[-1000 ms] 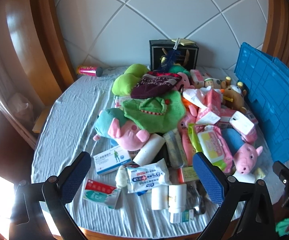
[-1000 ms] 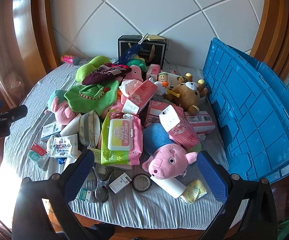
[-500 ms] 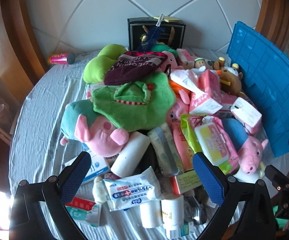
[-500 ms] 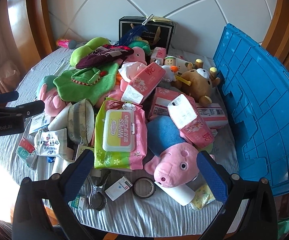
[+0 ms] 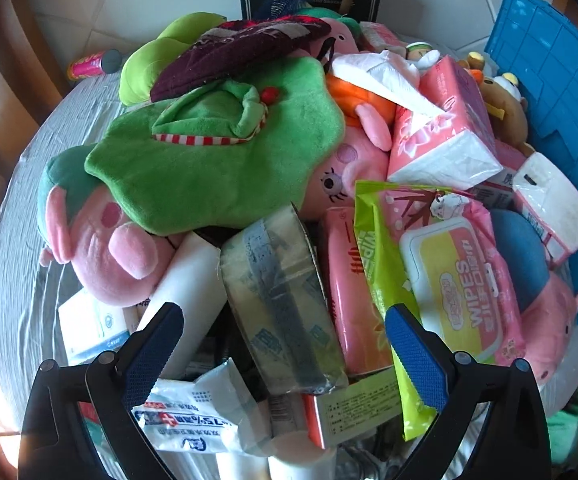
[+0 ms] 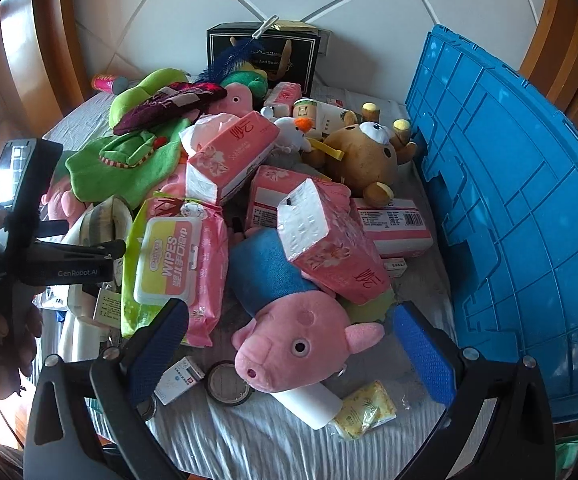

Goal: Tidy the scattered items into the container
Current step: 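Move both tools toward the pile of items on the bed, then grasp the tape roll with the left tool while the right tool grasps a pink tissue pack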

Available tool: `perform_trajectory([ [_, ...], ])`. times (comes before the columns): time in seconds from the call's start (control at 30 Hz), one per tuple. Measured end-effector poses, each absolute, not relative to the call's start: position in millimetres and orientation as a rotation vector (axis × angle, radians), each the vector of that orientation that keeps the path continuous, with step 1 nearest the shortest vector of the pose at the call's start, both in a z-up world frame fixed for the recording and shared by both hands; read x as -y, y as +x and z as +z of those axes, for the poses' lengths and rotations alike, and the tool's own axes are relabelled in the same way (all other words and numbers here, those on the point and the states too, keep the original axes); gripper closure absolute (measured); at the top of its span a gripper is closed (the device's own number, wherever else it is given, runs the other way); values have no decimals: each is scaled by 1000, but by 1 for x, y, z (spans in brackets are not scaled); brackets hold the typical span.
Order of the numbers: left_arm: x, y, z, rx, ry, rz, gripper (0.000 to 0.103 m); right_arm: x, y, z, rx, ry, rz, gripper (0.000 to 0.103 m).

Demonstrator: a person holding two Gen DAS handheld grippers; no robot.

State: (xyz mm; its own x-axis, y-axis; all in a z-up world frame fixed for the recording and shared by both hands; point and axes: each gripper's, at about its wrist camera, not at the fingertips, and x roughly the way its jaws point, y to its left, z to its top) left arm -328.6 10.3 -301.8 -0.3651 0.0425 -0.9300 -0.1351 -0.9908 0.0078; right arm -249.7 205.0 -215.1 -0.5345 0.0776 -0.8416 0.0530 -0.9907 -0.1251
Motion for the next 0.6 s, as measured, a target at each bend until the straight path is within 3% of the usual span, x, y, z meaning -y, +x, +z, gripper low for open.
perform_trajectory([
  [0.17, -20, -335, -309, -157, -1710, 2519, 3, -218, -286, -228, 288, -1462, 2720, 0],
  [0.37, -25, -332, -313, -121, -1719, 2474, 27, -206, -320, -263, 635, -1473, 2664, 0],
  [0.6, -13, -332, -313, 42, -1724, 2409, 49, -204, -332, -288, 755, -1504, 2598, 0],
])
